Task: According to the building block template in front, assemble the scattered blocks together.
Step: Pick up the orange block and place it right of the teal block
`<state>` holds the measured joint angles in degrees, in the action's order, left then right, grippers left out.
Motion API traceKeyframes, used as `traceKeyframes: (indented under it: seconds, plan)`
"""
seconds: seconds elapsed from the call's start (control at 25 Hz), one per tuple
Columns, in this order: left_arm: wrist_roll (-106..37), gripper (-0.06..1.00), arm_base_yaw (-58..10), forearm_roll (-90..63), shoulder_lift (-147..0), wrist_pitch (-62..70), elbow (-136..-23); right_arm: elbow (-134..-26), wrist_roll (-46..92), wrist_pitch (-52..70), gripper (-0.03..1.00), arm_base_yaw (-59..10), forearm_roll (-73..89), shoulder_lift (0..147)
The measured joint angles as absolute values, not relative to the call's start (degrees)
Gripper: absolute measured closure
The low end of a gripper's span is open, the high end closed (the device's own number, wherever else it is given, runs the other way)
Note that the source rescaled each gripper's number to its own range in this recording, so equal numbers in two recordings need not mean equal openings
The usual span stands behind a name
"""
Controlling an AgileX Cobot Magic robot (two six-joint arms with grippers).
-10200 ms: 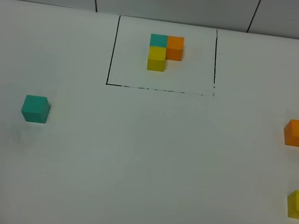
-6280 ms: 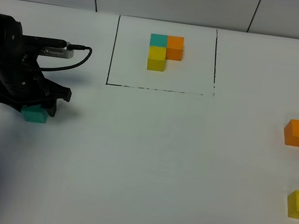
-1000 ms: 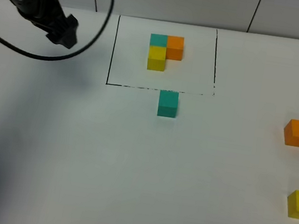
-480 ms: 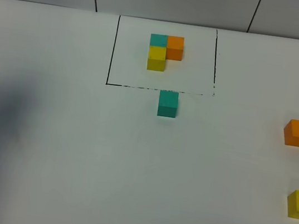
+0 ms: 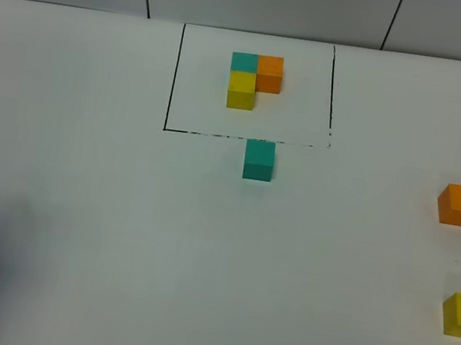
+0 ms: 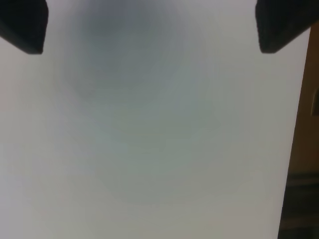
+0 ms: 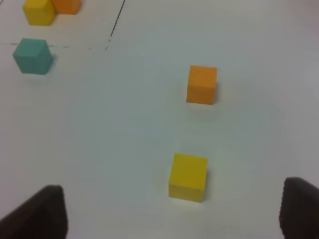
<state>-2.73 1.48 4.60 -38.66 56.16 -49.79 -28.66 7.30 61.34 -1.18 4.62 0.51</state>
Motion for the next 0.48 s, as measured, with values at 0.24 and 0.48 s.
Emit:
traceKeyframes:
  seconds: [0.24, 0.48]
  plan:
    - [0.00, 0.02, -0.79, 4.60, -27.84, 57.16, -41.46, -28.66, 7.30, 61.34, 0.24, -1.18, 4.62, 0.51]
    - [1.13, 0.03, -0.97, 4.51, -18.77, 58.79, -36.12, -28.66, 7.25, 61.34, 0.24, -1.18, 4.62, 0.51]
